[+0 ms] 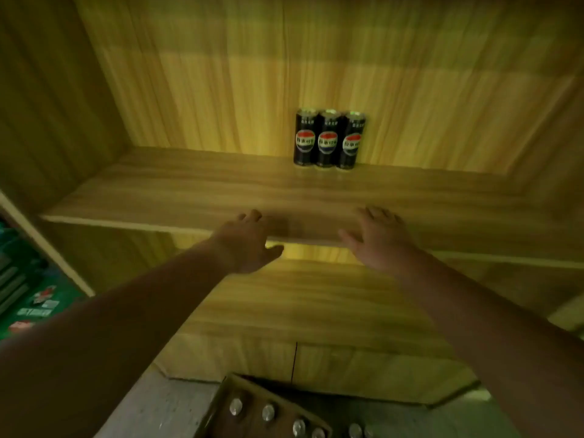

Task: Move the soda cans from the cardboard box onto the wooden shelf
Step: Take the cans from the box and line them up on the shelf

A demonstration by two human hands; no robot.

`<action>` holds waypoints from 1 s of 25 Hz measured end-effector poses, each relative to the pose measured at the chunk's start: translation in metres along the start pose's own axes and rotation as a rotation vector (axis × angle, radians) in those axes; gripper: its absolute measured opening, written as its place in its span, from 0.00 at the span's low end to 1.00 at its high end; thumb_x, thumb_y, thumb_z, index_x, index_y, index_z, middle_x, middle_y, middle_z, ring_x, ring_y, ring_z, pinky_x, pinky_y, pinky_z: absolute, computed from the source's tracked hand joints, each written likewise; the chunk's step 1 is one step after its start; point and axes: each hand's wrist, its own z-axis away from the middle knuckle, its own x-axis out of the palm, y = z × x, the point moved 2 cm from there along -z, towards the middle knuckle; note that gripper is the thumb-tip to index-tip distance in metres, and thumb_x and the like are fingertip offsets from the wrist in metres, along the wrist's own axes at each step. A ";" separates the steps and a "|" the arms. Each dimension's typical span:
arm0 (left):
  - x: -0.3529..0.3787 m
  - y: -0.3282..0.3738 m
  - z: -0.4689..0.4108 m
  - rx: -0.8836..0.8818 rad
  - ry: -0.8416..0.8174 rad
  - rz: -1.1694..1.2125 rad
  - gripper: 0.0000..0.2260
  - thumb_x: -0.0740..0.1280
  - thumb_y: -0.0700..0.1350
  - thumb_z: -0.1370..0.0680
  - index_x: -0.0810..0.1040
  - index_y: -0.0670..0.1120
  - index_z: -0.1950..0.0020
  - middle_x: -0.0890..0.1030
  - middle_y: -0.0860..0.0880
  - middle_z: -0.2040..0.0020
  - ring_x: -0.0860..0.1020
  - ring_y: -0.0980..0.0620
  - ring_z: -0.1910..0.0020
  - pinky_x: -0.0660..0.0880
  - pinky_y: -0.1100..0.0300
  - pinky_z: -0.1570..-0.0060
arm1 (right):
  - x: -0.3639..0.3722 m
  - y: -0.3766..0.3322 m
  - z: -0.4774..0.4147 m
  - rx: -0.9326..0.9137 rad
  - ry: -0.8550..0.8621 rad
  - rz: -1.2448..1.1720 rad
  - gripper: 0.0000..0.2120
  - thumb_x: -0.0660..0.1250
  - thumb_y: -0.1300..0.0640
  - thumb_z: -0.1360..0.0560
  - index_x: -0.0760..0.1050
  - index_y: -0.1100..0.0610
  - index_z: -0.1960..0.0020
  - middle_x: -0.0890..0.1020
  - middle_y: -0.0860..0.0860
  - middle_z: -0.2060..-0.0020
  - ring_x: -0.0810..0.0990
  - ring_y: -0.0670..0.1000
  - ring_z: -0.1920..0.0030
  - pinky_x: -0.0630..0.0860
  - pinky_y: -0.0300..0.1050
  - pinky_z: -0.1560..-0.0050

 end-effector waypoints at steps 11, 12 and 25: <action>0.079 -0.014 0.144 0.076 -0.121 -0.003 0.31 0.59 0.62 0.21 0.62 0.46 0.23 0.66 0.42 0.26 0.67 0.40 0.30 0.69 0.42 0.35 | 0.068 -0.067 0.163 0.030 -0.034 -0.022 0.32 0.54 0.39 0.22 0.60 0.58 0.26 0.65 0.58 0.28 0.63 0.60 0.29 0.62 0.55 0.31; 0.095 -0.013 0.149 0.076 -0.150 0.005 0.31 0.59 0.62 0.21 0.61 0.46 0.23 0.66 0.42 0.26 0.67 0.40 0.30 0.69 0.42 0.34 | 0.086 -0.070 0.171 0.034 -0.073 -0.037 0.32 0.54 0.39 0.22 0.58 0.58 0.25 0.64 0.58 0.27 0.62 0.60 0.28 0.60 0.55 0.31; 0.444 -0.053 0.168 0.031 -0.362 0.033 0.30 0.58 0.61 0.21 0.61 0.45 0.25 0.67 0.43 0.28 0.69 0.42 0.32 0.72 0.45 0.37 | 0.450 -0.107 0.236 -0.058 -0.278 -0.091 0.32 0.50 0.37 0.23 0.57 0.56 0.26 0.68 0.56 0.30 0.65 0.56 0.30 0.65 0.54 0.32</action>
